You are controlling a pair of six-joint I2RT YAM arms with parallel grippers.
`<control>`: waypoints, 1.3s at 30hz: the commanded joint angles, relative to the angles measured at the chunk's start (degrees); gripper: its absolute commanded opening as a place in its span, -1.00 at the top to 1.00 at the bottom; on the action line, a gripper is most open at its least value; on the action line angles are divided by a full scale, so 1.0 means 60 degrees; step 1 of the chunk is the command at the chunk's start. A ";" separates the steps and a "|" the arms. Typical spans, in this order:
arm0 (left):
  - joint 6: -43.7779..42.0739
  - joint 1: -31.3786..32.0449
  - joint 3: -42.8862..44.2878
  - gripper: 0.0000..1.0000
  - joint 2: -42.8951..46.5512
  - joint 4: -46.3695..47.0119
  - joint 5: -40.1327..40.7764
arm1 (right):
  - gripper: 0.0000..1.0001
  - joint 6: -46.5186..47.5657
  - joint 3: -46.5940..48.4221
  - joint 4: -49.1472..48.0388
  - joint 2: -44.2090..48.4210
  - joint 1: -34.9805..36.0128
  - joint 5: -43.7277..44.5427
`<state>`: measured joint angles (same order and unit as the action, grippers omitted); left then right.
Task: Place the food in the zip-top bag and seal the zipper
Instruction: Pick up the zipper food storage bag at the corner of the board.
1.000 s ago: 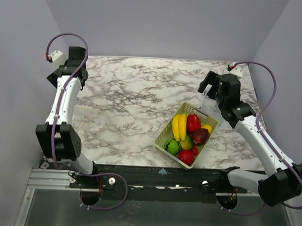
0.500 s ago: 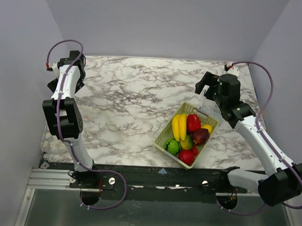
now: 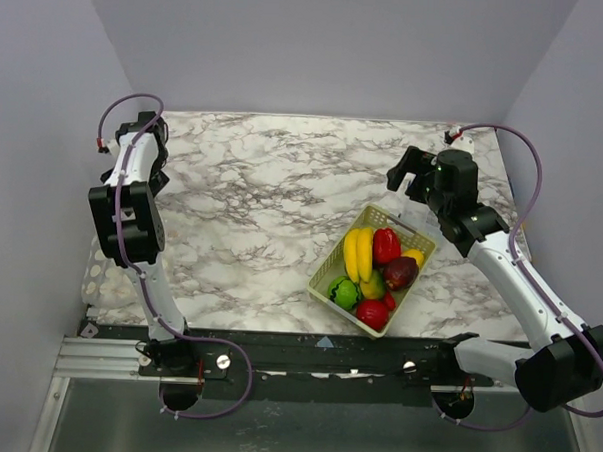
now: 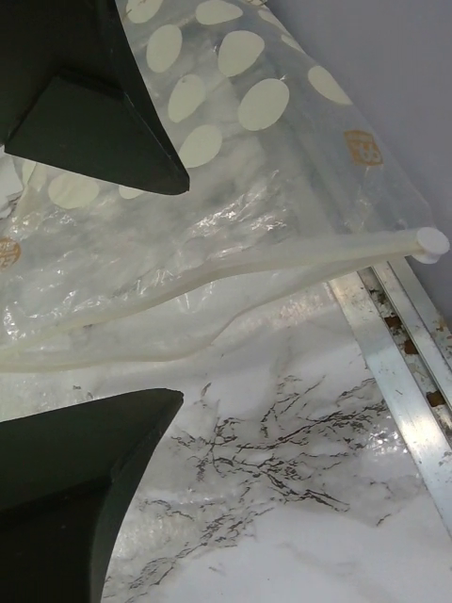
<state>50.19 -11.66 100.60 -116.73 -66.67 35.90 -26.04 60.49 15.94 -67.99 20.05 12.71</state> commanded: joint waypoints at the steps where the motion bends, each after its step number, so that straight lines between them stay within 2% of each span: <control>1: 0.0258 -0.0346 -0.0139 -0.69 0.0047 0.0005 -0.0396 | -1.00 -0.0145 -0.0087 0.0052 0.0150 0.0022 -0.0155; 8: 0.0504 -0.0982 -0.0424 -0.49 0.0001 0.0002 -0.1080 | -1.00 -0.0317 -0.0090 -0.0044 0.0099 0.0027 -0.0270; 13: 0.0367 -0.0993 -0.0667 -0.43 -0.0026 0.0261 -0.1305 | -1.00 -0.0399 -0.0075 -0.0054 -0.0047 0.0027 -0.0443; 16: 0.0415 -0.0989 -0.0715 -0.29 -0.0101 0.0257 -0.1435 | -1.00 -0.0386 -0.0076 -0.0057 0.0020 0.0025 -0.0292; 24: 0.0527 -0.1001 -0.0894 0.32 0.0181 0.0308 -0.1212 | -1.00 -0.0384 -0.0075 0.0039 0.0131 0.0027 -0.0212; 28: 0.0526 -0.0951 -0.1163 1.00 0.0504 0.0467 -0.1588 | -1.00 -0.0458 -0.0101 0.0051 0.0063 0.0027 -0.0273; 34: 0.0423 -0.0088 -0.1819 1.00 0.1444 0.0987 -0.1784 | -1.00 -0.0539 -0.0090 0.0157 0.0195 0.0028 -0.0108; 39: 0.0206 0.1331 -0.2233 1.00 0.2242 0.1345 -0.2150 | -1.00 -0.0824 -0.0022 0.0225 0.0080 0.0030 -0.0430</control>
<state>52.60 -10.28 88.47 -108.62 -61.34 26.20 -29.04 60.47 16.45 -67.90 20.05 11.44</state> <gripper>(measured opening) 0.009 0.998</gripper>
